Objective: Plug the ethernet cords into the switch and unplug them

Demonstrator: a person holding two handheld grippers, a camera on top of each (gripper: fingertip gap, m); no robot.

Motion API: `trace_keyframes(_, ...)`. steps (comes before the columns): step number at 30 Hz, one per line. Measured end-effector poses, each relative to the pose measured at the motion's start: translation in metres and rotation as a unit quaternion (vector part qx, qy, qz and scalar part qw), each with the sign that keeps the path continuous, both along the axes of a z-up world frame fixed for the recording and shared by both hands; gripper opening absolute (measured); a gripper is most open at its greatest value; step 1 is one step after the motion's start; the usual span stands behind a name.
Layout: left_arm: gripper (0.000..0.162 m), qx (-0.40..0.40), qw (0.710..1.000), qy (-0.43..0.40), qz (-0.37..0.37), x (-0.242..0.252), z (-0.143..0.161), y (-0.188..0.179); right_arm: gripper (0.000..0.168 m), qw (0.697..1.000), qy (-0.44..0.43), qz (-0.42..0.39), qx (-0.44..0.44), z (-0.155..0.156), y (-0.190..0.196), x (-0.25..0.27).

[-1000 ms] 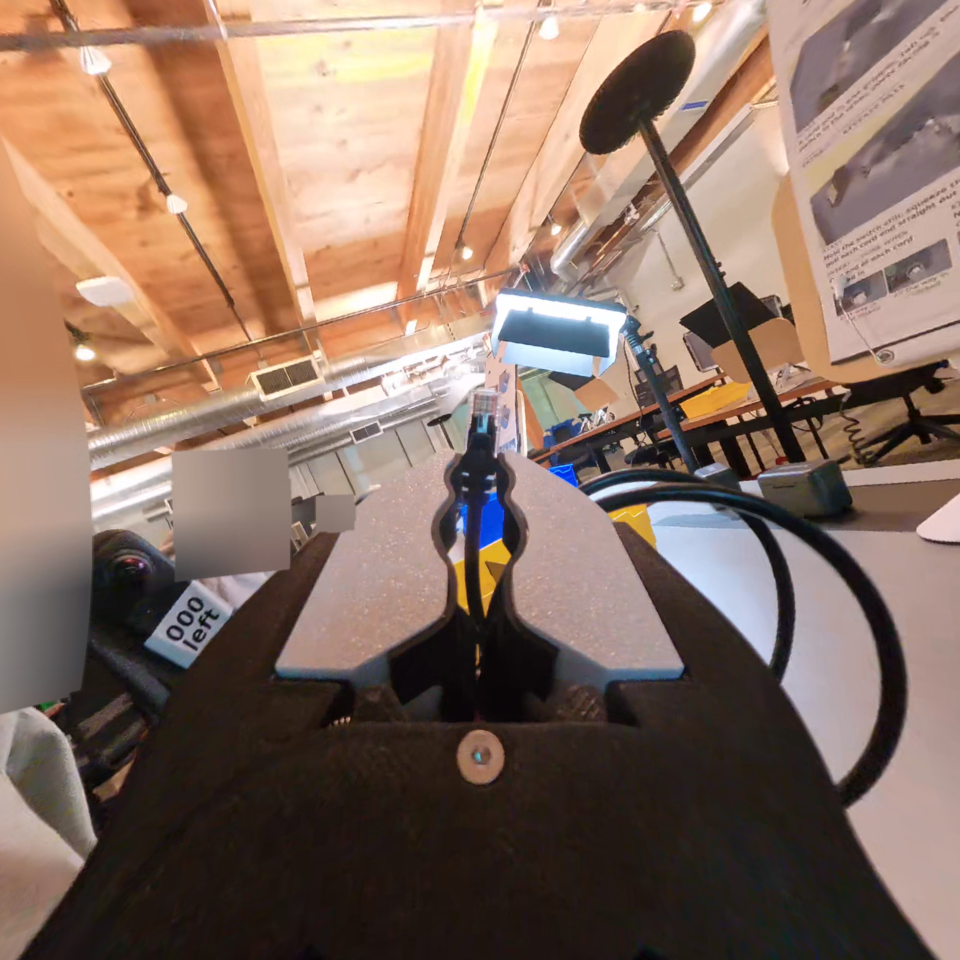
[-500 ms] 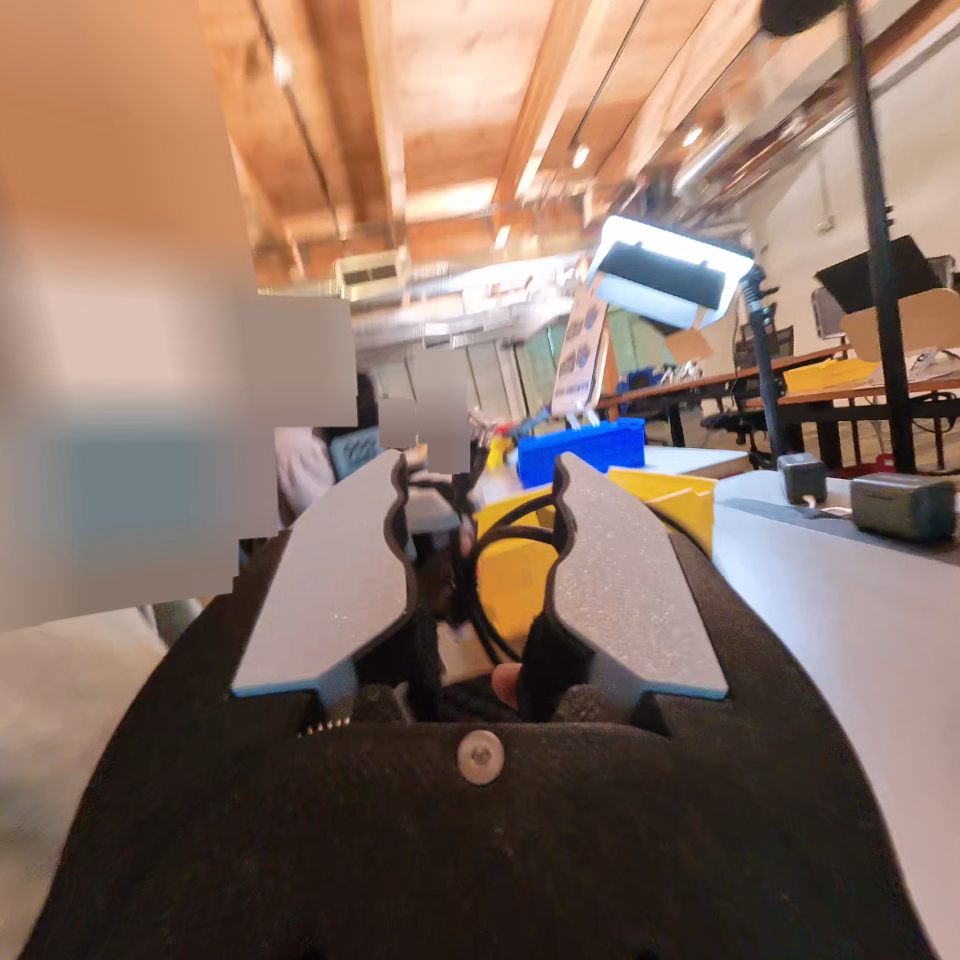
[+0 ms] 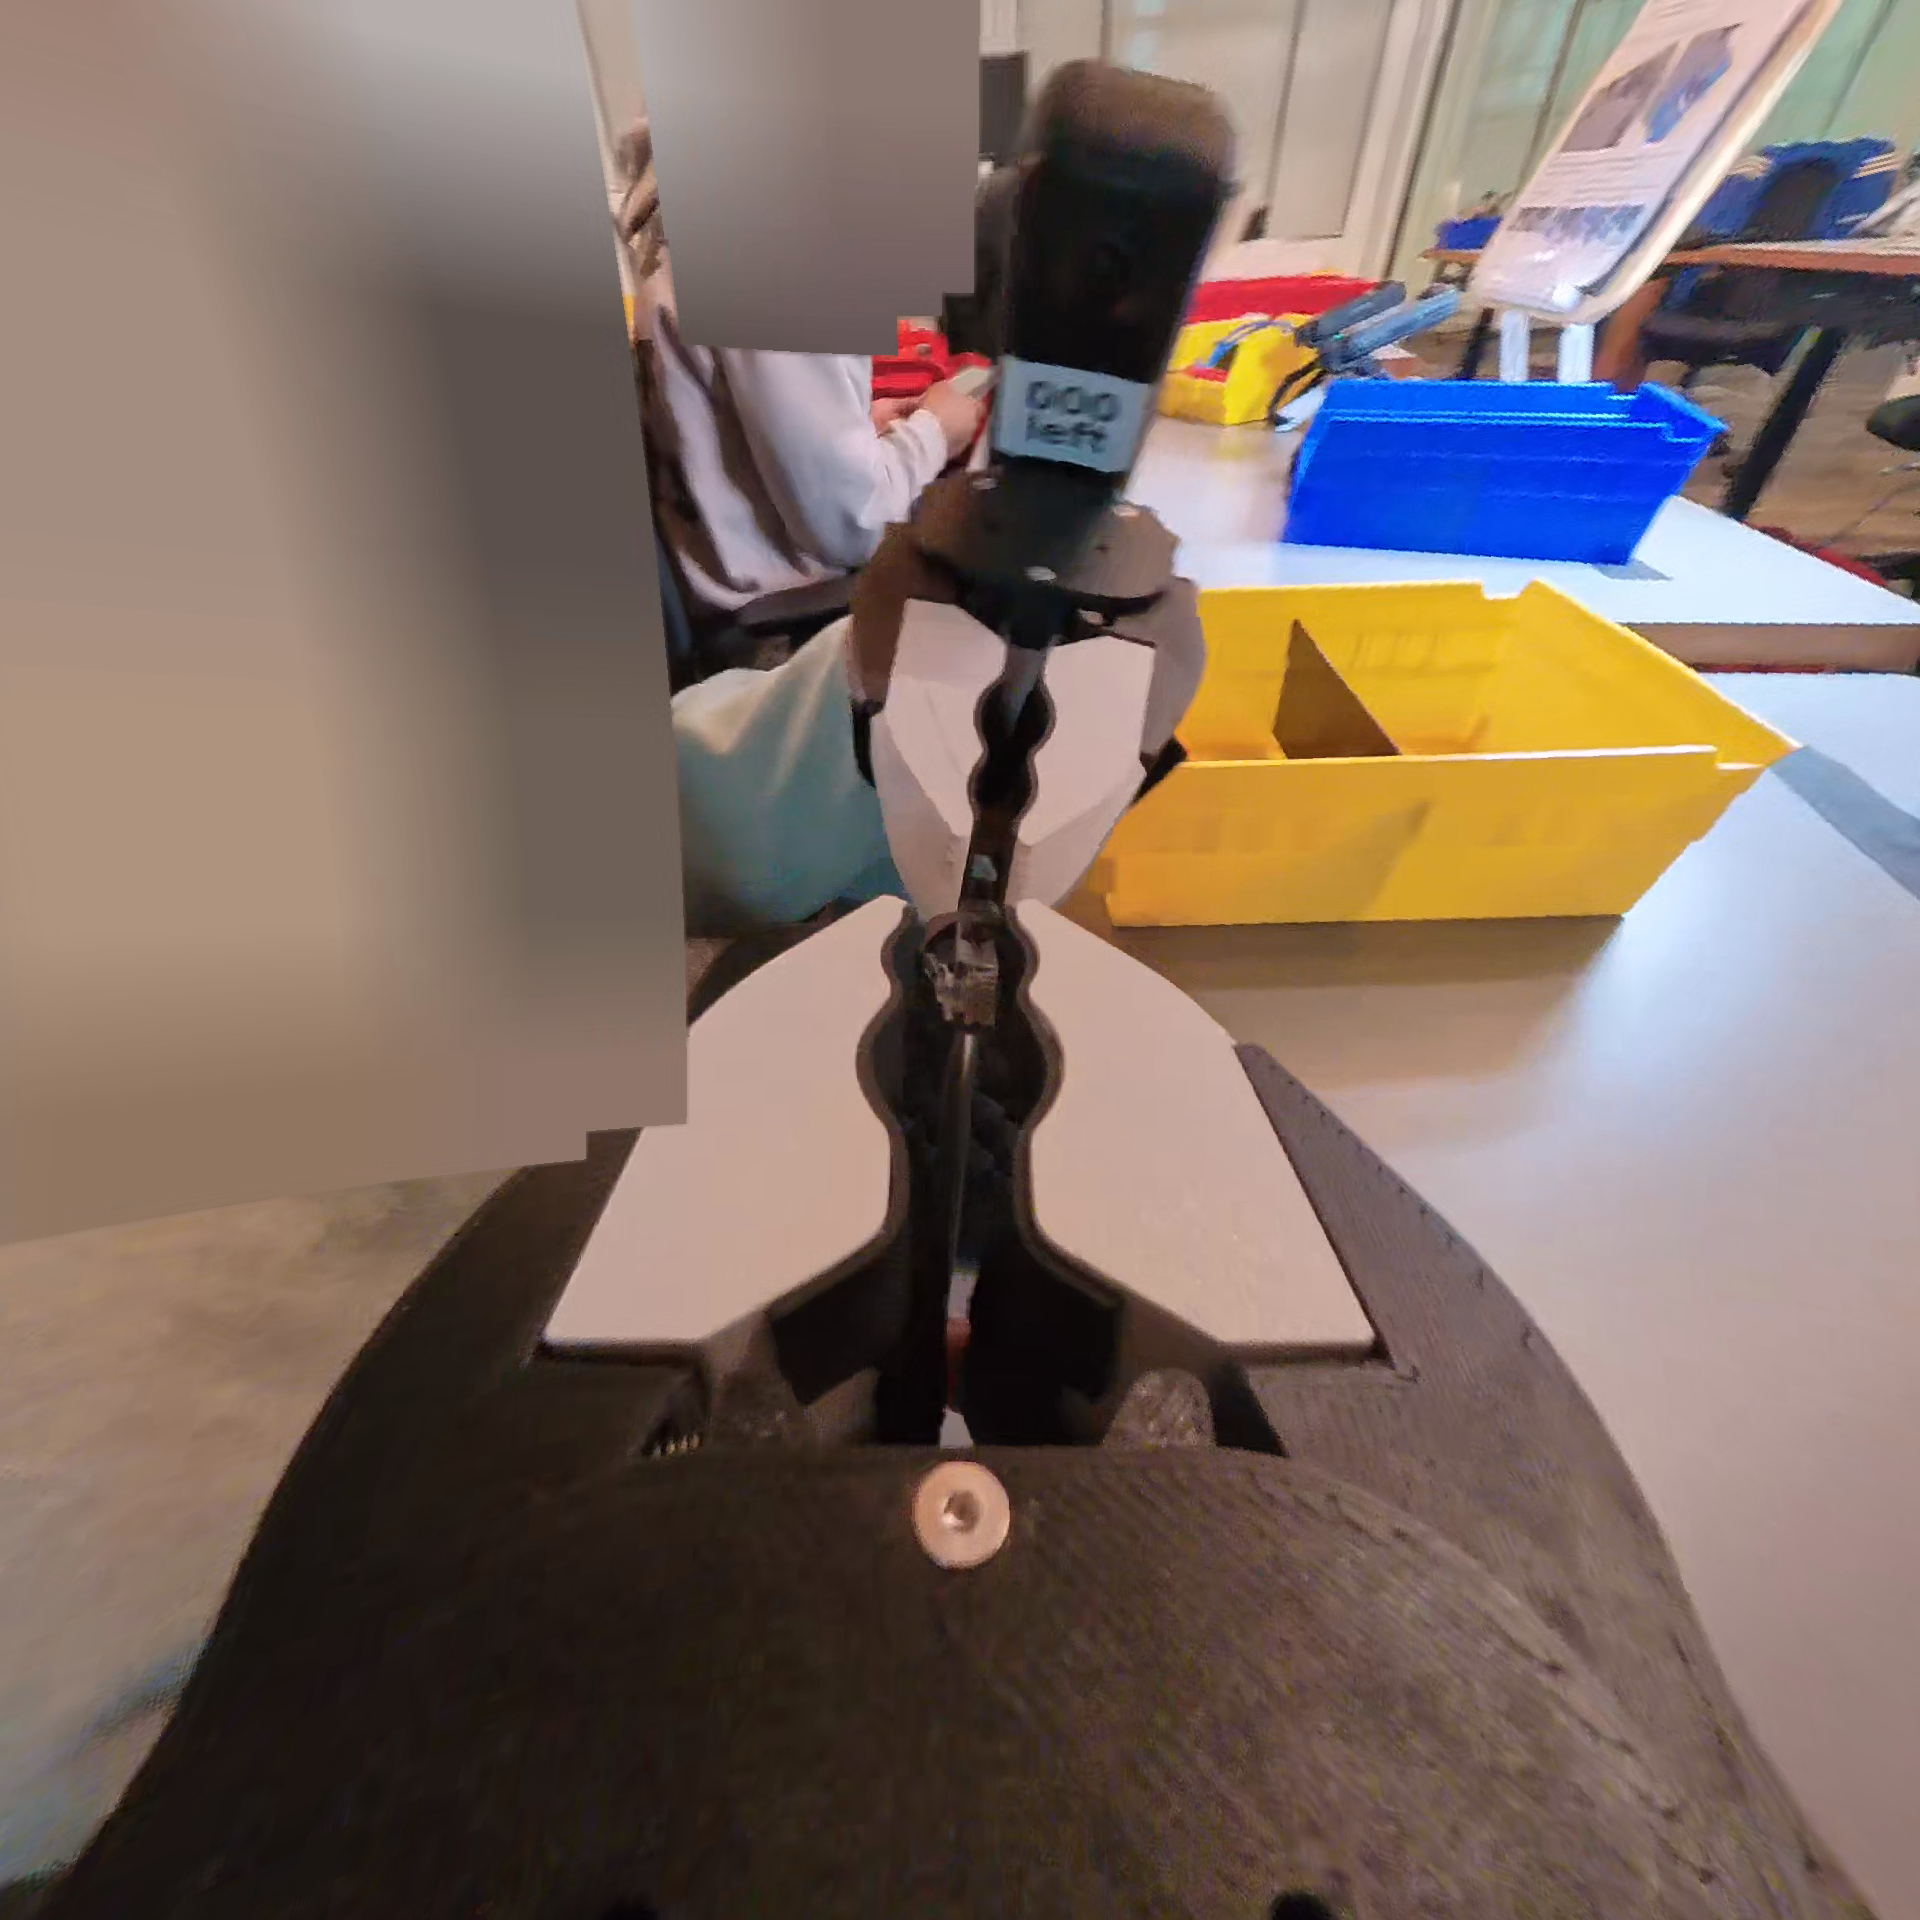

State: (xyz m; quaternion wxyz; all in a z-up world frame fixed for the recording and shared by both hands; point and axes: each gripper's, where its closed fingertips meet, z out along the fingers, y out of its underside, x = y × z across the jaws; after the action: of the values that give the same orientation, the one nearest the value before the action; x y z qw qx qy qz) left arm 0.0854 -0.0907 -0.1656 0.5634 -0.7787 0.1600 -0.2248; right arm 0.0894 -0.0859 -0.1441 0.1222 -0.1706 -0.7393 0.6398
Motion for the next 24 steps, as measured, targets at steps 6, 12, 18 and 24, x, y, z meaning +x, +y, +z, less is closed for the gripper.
trace_keyframes(6,0.036,0.186,0.938,0.254,0.143,-0.023,0.031,0.01,0.014,0.976,-0.096,-0.07,-0.185,-0.003,0.028,-0.023)
trace_keyframes(12,0.025,0.112,0.887,0.421,0.153,-0.027,0.004,0.029,0.014,0.904,-0.223,-0.047,-0.362,-0.017,0.037,-0.031)
trace_keyframes(18,0.021,0.102,0.893,0.421,0.125,-0.023,-0.009,0.036,0.014,0.866,-0.266,-0.02,-0.423,-0.02,0.037,-0.028)
trace_keyframes(24,0.006,0.106,0.901,0.404,0.116,-0.02,-0.01,0.034,0.014,0.86,-0.274,-0.014,-0.43,-0.021,0.036,-0.027)
